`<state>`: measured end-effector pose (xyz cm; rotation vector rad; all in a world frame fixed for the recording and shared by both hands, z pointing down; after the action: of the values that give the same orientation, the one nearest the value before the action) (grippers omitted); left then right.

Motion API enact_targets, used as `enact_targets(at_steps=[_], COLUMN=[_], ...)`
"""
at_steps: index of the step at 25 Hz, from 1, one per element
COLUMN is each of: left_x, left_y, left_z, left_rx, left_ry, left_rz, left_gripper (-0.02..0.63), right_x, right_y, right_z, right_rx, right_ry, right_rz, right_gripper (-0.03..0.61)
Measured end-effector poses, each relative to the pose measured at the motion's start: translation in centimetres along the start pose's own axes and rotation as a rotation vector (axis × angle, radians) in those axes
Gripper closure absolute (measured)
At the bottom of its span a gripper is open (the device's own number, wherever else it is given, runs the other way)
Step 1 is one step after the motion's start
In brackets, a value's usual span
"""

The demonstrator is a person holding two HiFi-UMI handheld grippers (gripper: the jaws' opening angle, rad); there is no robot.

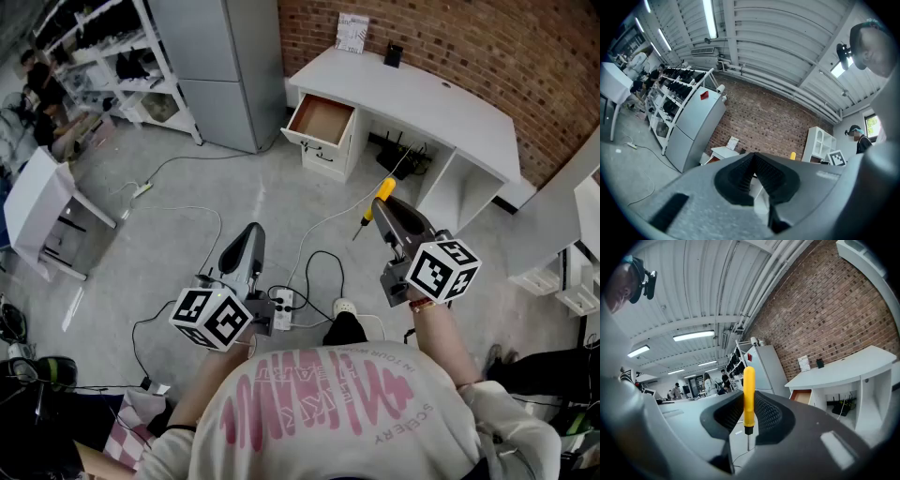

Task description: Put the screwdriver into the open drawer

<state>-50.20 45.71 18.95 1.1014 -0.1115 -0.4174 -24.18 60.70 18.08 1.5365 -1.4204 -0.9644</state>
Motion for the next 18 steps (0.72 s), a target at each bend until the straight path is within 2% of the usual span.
enact_targets(at_steps=[9, 18], left_x=[1.6, 8.8], left_y=[1.3, 2.8], left_z=[1.0, 2.8], left_rx=[-0.030, -0.044], left_ry=[-0.016, -0.060], left_rz=[0.013, 0.051], left_gripper=[0.609, 0.609], right_x=[0.6, 5.5], right_y=[0.4, -0.2], right_z=[-1.7, -8.4], right_rx=[0.011, 0.095], right_ry=[0.002, -0.023], right_rz=[0.019, 0.041], right_gripper=[0.498, 0.497])
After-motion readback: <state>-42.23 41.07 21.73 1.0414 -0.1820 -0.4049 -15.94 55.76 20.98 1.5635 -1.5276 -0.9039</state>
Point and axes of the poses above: the fingertips, and each gripper's own axes: x forward along the fingers, z to its left, y out of its underside, the point moved 8 cm from there along -x, backward along the fingers, and after that the axes turned 4 degrees about -z, right-handed, at the moved point
